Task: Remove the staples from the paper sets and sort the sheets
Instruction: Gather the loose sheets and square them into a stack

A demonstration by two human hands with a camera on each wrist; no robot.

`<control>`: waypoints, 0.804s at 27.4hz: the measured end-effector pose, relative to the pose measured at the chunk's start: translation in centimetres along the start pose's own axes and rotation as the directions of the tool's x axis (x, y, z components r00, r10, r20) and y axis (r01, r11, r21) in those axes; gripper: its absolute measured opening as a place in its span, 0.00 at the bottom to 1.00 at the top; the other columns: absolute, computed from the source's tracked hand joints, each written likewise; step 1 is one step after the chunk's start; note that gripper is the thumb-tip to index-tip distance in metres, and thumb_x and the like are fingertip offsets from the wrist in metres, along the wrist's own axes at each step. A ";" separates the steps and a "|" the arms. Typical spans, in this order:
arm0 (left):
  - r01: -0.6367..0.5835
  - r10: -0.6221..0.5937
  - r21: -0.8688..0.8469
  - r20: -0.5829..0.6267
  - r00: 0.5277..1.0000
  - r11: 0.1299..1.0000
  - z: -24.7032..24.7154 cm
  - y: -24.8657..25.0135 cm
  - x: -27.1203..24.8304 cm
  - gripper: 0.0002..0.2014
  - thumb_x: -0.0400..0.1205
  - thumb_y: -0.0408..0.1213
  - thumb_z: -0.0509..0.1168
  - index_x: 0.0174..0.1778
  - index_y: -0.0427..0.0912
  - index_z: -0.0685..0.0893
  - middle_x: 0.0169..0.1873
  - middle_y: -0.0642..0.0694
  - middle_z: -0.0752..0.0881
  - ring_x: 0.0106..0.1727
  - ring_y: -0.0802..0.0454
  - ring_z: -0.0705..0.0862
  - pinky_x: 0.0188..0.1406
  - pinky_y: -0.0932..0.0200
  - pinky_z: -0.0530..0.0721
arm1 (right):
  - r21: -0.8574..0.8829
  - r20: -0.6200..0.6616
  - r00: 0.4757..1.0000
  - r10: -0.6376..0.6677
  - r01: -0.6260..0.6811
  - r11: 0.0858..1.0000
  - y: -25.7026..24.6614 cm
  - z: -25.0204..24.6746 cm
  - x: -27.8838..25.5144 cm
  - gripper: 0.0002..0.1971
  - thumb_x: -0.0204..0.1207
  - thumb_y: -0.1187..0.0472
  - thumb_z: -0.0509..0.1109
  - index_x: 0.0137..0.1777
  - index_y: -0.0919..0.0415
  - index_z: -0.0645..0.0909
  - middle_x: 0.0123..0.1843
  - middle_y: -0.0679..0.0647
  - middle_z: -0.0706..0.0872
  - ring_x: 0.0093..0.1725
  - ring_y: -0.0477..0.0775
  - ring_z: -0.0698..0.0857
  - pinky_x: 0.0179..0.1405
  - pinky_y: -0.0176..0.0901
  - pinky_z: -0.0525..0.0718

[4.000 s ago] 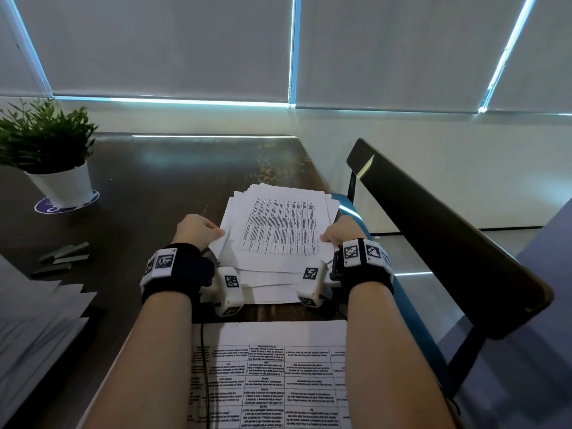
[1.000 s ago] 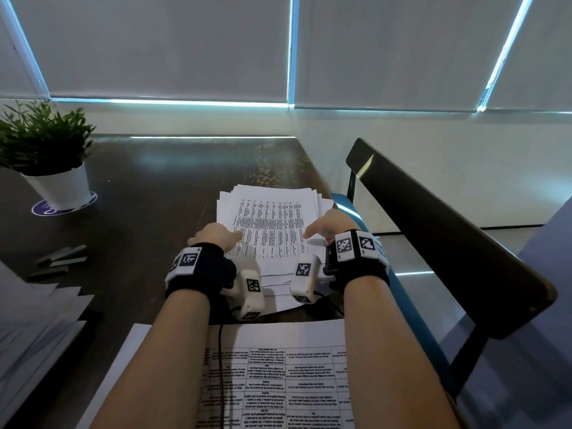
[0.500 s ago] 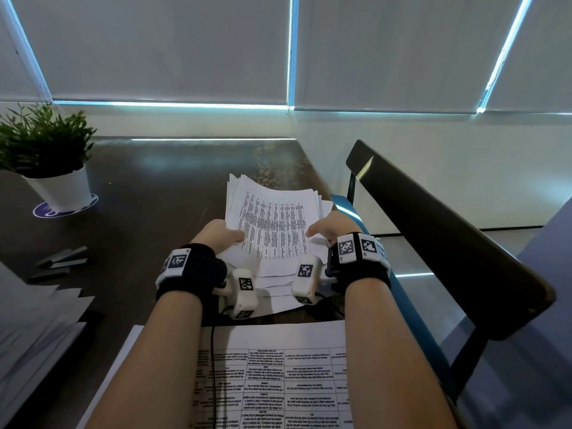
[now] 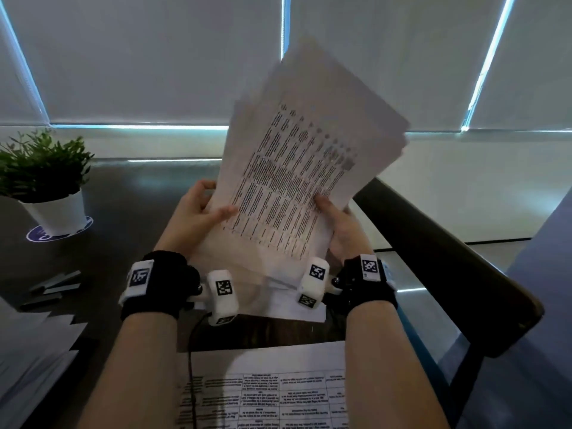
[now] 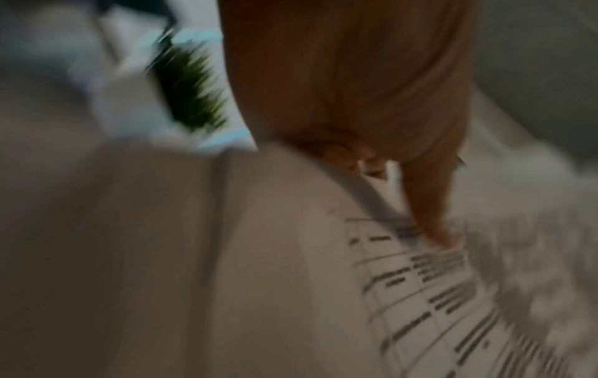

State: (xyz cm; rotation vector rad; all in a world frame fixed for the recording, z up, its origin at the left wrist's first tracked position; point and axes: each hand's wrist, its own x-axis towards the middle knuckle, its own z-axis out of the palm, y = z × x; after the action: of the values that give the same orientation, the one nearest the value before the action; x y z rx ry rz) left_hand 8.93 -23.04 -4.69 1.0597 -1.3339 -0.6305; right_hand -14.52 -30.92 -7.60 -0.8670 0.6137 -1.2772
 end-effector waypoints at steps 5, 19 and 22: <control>-0.091 0.084 -0.012 -0.296 0.952 0.996 0.1 1.7 1.4 0.11 0.80 0.40 0.65 0.58 0.46 0.77 0.53 0.41 0.85 0.55 0.47 0.83 0.59 0.33 0.82 | -0.276 0.206 0.935 -0.289 0.339 0.899 -5.0 3.8 -1.3 0.14 0.81 0.64 0.70 0.65 0.64 0.80 0.61 0.63 0.89 0.60 0.65 0.88 0.62 0.65 0.85; -0.349 0.335 0.031 -0.375 0.864 0.937 2.8 6.3 0.3 0.15 0.81 0.44 0.66 0.58 0.38 0.81 0.47 0.53 0.88 0.52 0.52 0.87 0.53 0.49 0.86 | -0.380 0.279 0.867 -0.413 0.495 0.781 -6.2 6.1 -2.3 0.10 0.77 0.62 0.75 0.58 0.61 0.86 0.57 0.59 0.91 0.58 0.58 0.90 0.62 0.61 0.87; -0.358 0.302 -0.130 -0.323 0.897 0.925 2.5 6.8 0.8 0.25 0.78 0.45 0.72 0.67 0.35 0.77 0.57 0.46 0.88 0.60 0.50 0.86 0.60 0.50 0.84 | -0.370 0.286 0.869 -0.404 0.489 0.790 -6.9 6.3 -2.2 0.08 0.75 0.66 0.77 0.52 0.56 0.87 0.52 0.55 0.93 0.54 0.56 0.91 0.60 0.57 0.88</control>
State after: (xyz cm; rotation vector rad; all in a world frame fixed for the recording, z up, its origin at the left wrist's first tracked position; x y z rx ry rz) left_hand 5.33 -21.47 1.40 0.7171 -1.1300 -0.3154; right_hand -13.71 -27.88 1.47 -1.5666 0.5605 -1.4813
